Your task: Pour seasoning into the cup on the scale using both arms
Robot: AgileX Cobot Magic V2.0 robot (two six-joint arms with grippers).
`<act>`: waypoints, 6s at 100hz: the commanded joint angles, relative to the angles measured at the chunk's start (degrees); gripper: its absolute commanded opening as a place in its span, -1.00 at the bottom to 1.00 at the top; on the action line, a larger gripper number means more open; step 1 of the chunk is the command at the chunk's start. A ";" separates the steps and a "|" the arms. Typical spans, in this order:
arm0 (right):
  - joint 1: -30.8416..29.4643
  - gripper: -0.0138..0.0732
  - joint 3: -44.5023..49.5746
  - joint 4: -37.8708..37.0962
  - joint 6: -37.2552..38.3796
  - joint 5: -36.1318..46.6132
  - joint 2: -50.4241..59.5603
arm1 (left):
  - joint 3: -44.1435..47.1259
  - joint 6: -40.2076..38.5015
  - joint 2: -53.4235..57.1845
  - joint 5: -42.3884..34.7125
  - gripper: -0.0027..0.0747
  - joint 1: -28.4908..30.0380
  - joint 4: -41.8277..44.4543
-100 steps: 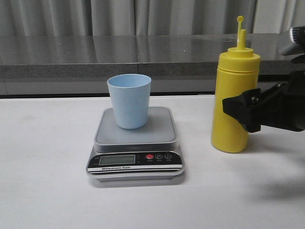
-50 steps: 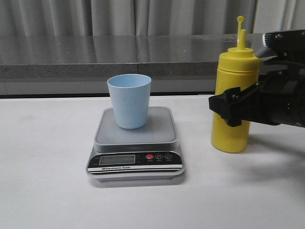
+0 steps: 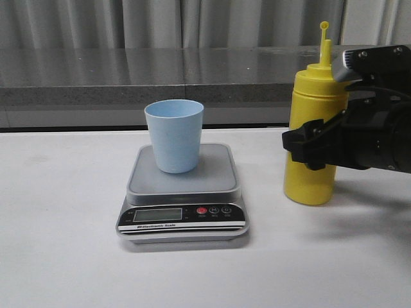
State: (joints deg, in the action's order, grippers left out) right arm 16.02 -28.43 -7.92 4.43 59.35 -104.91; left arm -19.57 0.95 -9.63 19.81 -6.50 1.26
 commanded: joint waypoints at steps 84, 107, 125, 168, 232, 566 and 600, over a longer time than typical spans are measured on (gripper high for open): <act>0.06 -0.04 -3.62 -7.03 -11.78 -2.66 9.82 | -1.38 -0.32 -0.67 -4.84 -0.98 0.07 0.06; 0.13 -0.04 -9.07 -8.71 -15.61 -16.59 13.31 | -1.38 -0.32 -0.67 -4.84 -0.98 0.07 0.06; 1.41 -0.04 -14.99 -11.70 -19.26 -28.06 13.48 | -1.38 -0.32 -0.67 -4.84 -0.98 0.07 0.06; 4.90 -0.04 -27.08 -19.52 -24.10 -47.39 13.42 | -1.38 -0.32 -0.67 -4.84 -0.98 0.07 0.06; 7.25 -0.04 -34.27 -35.91 -24.10 -60.41 11.30 | -1.38 -0.32 -0.67 -4.84 -0.98 0.07 0.06; 1.74 -0.05 -12.78 5.46 -11.44 -17.45 13.66 | -1.38 -0.32 -0.67 -4.84 -0.98 0.07 0.06; 3.12 -0.05 -7.58 6.63 -9.07 -12.53 13.41 | -1.38 -0.32 -0.67 -4.84 -0.98 0.07 0.06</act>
State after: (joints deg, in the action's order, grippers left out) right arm 18.75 -35.16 -1.55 -5.75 40.60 -94.15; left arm -19.57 0.95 -9.63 19.71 -6.50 1.26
